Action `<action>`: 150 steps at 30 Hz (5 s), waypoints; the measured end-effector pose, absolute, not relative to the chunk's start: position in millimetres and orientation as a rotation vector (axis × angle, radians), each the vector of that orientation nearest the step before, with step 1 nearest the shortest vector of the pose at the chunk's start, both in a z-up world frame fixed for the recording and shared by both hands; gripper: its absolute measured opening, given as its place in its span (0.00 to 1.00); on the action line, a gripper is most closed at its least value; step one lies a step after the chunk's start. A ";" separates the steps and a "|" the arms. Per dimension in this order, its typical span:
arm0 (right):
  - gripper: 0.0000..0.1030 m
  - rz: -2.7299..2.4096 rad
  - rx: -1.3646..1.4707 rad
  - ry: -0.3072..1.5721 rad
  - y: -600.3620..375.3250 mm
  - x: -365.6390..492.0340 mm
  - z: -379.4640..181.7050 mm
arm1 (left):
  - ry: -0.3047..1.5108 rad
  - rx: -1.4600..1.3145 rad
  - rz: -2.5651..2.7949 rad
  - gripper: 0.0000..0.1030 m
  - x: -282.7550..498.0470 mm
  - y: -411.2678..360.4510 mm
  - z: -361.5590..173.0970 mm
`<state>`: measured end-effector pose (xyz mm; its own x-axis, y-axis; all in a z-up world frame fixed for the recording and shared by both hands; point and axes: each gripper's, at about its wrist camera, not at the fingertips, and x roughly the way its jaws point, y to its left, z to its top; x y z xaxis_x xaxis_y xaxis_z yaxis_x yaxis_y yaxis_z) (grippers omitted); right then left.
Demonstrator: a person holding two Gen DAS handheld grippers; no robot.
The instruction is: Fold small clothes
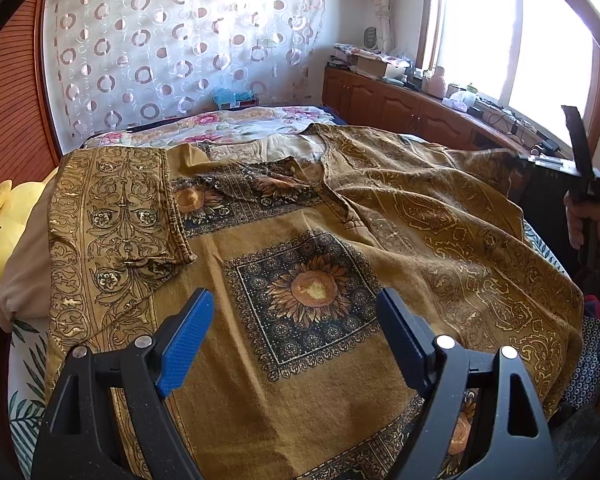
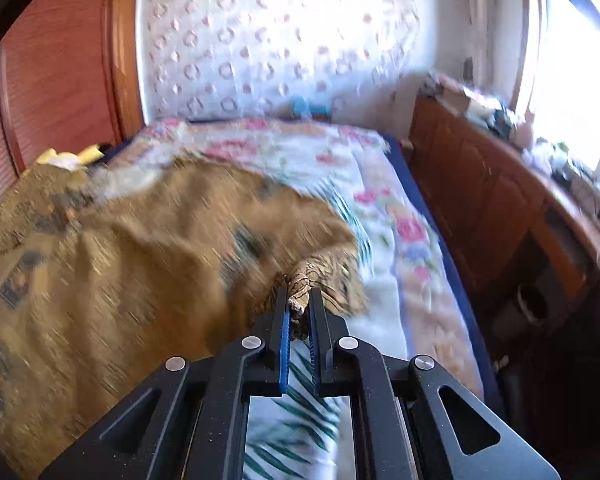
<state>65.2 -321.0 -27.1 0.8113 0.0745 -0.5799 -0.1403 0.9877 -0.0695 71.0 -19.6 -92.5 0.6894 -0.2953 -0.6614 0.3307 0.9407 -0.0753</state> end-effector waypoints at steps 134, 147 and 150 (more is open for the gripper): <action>0.04 0.242 -0.050 0.794 -306.8 246.7 -89.9 | 0.789 -0.025 -0.048 0.63 239.8 140.2 -74.6; 0.05 0.236 -0.069 0.792 -302.1 246.3 -89.4 | 0.816 -0.103 -0.051 0.47 264.4 158.8 -78.6; 0.05 0.235 -0.074 0.792 -301.0 246.4 -89.1 | 0.825 -0.113 -0.051 0.47 263.4 160.3 -80.5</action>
<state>246.4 -301.0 -89.1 0.6780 0.1815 -0.7123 -0.2366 0.9714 0.0224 263.4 160.3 -80.5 0.6777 -0.0893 -0.7299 0.0016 0.9928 -0.1200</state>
